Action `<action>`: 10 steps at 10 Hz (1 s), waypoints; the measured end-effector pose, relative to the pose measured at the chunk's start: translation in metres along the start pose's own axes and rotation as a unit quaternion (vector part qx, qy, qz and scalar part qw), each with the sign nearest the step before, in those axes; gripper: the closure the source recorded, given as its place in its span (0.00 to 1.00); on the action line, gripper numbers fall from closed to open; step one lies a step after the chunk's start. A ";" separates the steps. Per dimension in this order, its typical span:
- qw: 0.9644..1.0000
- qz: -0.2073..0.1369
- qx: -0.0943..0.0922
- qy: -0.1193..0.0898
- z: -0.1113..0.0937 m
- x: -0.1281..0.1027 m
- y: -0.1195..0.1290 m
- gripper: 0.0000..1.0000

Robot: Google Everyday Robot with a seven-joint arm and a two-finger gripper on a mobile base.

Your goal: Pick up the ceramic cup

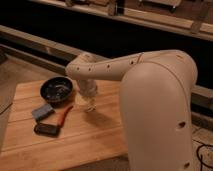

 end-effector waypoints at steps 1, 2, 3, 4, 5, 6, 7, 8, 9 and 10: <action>1.000 -0.006 -0.015 -0.009 -0.012 0.003 0.005 1.00; 0.999 -0.017 -0.031 -0.019 -0.026 0.008 0.009 1.00; 0.998 -0.024 -0.043 -0.025 -0.034 0.011 0.012 1.00; 0.997 -0.032 -0.056 -0.032 -0.044 0.015 0.015 1.00; 0.996 -0.037 -0.069 -0.037 -0.054 0.019 0.015 1.00; 0.996 -0.039 -0.076 -0.038 -0.058 0.022 0.012 1.00; 0.995 -0.039 -0.082 -0.035 -0.059 0.023 0.008 1.00; 0.995 -0.037 -0.086 -0.026 -0.056 0.024 0.003 1.00; 0.995 -0.035 -0.089 -0.021 -0.054 0.025 0.000 1.00; 0.995 -0.035 -0.090 -0.019 -0.053 0.025 -0.002 1.00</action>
